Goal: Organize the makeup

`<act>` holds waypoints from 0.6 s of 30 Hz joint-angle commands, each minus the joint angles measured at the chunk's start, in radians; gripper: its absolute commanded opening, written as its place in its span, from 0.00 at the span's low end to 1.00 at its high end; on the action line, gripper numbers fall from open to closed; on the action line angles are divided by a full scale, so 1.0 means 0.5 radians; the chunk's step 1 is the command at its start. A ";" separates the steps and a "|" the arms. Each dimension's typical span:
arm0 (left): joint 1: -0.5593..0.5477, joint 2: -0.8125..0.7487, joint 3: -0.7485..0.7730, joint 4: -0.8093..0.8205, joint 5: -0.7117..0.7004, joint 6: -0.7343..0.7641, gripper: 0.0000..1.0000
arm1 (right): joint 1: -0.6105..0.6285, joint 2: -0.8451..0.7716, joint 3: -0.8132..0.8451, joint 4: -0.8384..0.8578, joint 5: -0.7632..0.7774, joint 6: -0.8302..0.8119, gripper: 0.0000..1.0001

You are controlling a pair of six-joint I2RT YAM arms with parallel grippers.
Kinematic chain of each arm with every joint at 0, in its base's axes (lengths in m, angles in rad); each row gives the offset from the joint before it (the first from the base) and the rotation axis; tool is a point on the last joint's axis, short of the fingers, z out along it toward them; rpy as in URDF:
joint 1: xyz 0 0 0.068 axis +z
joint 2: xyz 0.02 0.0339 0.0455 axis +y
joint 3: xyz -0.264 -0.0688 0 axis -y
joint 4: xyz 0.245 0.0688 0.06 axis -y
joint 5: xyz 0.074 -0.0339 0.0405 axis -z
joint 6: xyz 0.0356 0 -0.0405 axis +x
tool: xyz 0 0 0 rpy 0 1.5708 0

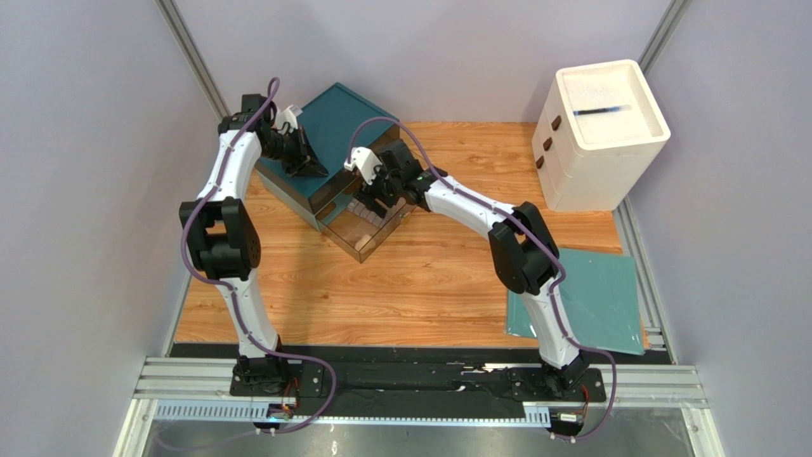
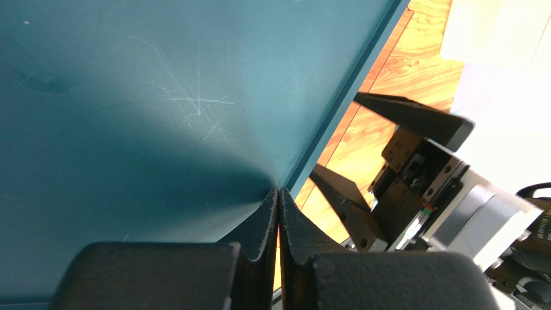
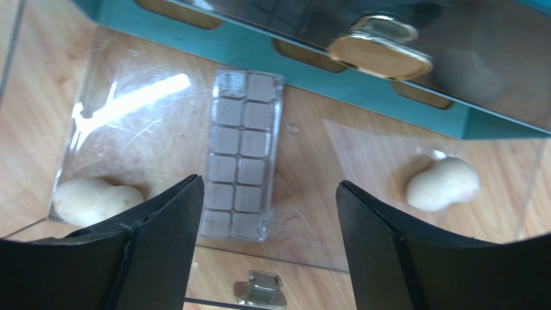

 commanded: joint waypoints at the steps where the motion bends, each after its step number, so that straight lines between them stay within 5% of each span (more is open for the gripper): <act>1: -0.030 0.068 0.004 -0.183 -0.094 0.076 0.07 | 0.006 -0.243 0.094 0.165 0.321 0.113 0.77; 4: -0.030 0.065 0.007 -0.183 -0.094 0.076 0.07 | -0.019 -0.381 0.033 0.165 0.475 0.319 0.72; 7: -0.030 0.062 -0.002 -0.183 -0.097 0.076 0.07 | -0.108 -0.537 -0.084 0.141 0.441 0.787 0.53; 8: -0.027 0.062 -0.002 -0.180 -0.097 0.073 0.07 | -0.184 -0.586 -0.112 0.086 0.286 1.086 0.29; 10: -0.030 0.065 -0.005 -0.177 -0.097 0.070 0.07 | -0.276 -0.605 -0.152 0.025 0.098 1.358 0.00; 15: -0.030 0.074 -0.008 -0.168 -0.094 0.064 0.07 | -0.565 -0.547 -0.470 0.002 -0.674 1.941 0.00; 18: -0.027 0.083 -0.011 -0.162 -0.081 0.055 0.07 | -0.623 -0.541 -0.736 0.156 -0.868 2.160 0.00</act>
